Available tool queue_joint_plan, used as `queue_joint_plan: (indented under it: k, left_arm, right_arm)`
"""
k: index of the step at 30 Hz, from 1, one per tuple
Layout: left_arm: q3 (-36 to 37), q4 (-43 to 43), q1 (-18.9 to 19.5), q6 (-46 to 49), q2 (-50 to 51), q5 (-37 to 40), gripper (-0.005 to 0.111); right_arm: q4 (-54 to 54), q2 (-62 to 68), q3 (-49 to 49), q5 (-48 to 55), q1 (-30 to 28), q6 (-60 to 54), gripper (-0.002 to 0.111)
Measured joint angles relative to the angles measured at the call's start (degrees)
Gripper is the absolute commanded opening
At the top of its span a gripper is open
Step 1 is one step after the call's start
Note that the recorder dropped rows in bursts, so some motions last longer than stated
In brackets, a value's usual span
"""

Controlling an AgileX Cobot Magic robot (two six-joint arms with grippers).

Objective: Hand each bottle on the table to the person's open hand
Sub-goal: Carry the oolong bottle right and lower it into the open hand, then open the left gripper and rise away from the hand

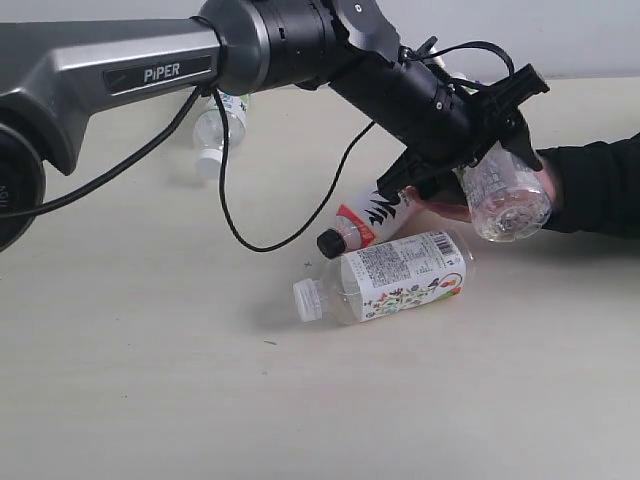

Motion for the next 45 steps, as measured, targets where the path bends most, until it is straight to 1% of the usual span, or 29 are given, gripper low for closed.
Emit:
queue_joint_plan:
  k: [14,16,21,23,32,45]
  left_arm:
    - [0.04,0.94,0.0,-0.94,0.65,1.51,0.04]
    - [0.04,1.07,0.0,-1.04,0.65,1.88,0.047]
    - [0.04,1.87,0.0,-1.04,0.65,2.01,0.077]
    - [0.04,2.2,0.0,-1.04,0.65,2.01,0.083]
    - [0.04,4.65,0.0,-0.7,0.65,2.01,0.084]
    - [0.04,4.87,0.22,0.17,0.65,2.39,0.084]
  right_arm:
    - [0.0,0.0,0.0,0.0,0.0,0.0,0.0]
    - [0.0,0.0,0.0,0.0,0.0,0.0,0.0]
    - [0.0,0.0,0.0,0.0,0.0,0.0,0.0]
    - [0.0,0.0,0.0,0.0,0.0,0.0,0.0]
    - [0.0,0.0,0.0,0.0,0.0,0.0,0.0]
    - [0.0,0.0,0.0,0.0,0.0,0.0,0.0]
